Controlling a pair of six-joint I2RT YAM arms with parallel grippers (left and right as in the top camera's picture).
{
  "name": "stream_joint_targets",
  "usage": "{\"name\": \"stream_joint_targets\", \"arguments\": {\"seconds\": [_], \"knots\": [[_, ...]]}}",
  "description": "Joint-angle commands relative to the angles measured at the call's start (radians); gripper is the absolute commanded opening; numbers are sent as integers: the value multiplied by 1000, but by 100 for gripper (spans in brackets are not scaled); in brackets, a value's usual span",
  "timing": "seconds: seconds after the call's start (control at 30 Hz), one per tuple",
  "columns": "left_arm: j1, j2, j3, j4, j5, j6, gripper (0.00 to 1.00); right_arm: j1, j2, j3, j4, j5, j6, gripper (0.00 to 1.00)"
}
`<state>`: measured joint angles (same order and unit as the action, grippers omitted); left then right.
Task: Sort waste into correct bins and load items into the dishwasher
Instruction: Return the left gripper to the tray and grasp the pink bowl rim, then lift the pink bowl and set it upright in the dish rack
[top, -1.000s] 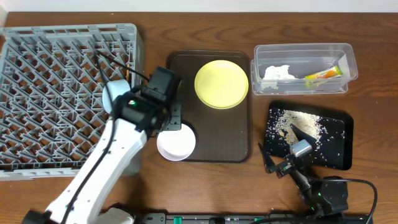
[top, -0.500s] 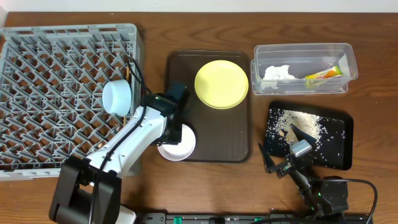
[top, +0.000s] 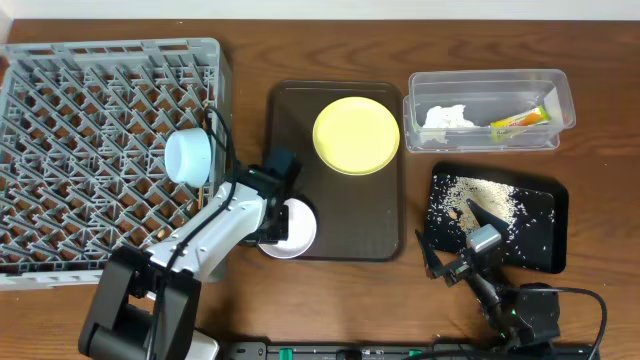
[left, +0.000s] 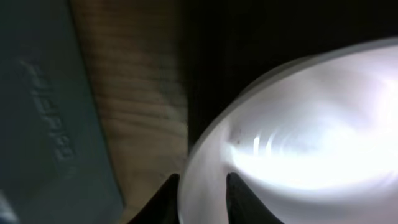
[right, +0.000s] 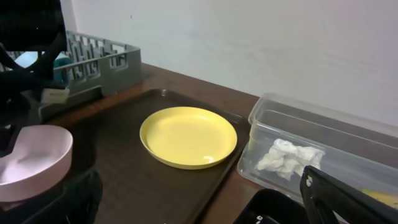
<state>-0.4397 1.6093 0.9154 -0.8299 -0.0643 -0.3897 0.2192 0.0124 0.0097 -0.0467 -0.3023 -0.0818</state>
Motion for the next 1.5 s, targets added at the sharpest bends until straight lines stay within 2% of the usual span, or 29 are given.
{"name": "stream_joint_targets", "arguments": {"seconds": [0.0, 0.1, 0.17, 0.47, 0.53, 0.67, 0.8, 0.9, 1.03, 1.27, 1.47], "knots": [[3, -13, 37, -2, 71, 4, 23, -3, -6, -4, 2, -1, -9, 99], [3, -33, 54, -1, 76, 15, 21, -3, -6, -4, 2, -1, -9, 99], [3, -48, 56, -1, 76, 19, 7, -3, -6, -4, 2, -1, -9, 99], [31, -180, 98, -72, 36, 75, 6, -3, -6, -5, 2, -1, -9, 99], [38, -233, 139, -143, -67, 74, 6, -3, -6, -4, 2, -1, -9, 99], [40, -346, 225, -275, -375, 74, 6, -3, -6, -4, 2, -1, -9, 99], [40, -443, 233, -301, -689, 29, 6, -3, -6, -5, 2, -1, -9, 99], [40, -474, 232, -332, -859, -67, 6, -3, -6, -4, 2, -1, -9, 99], [46, -463, 217, -311, -1078, -80, 6, -3, -6, -4, 2, -1, -9, 99], [157, -346, 211, -263, -1184, -76, 6, -3, -6, -4, 2, -1, -9, 99], [289, -198, 211, -99, -1186, 56, 6, -3, -6, -5, 2, -1, -10, 99]]}}
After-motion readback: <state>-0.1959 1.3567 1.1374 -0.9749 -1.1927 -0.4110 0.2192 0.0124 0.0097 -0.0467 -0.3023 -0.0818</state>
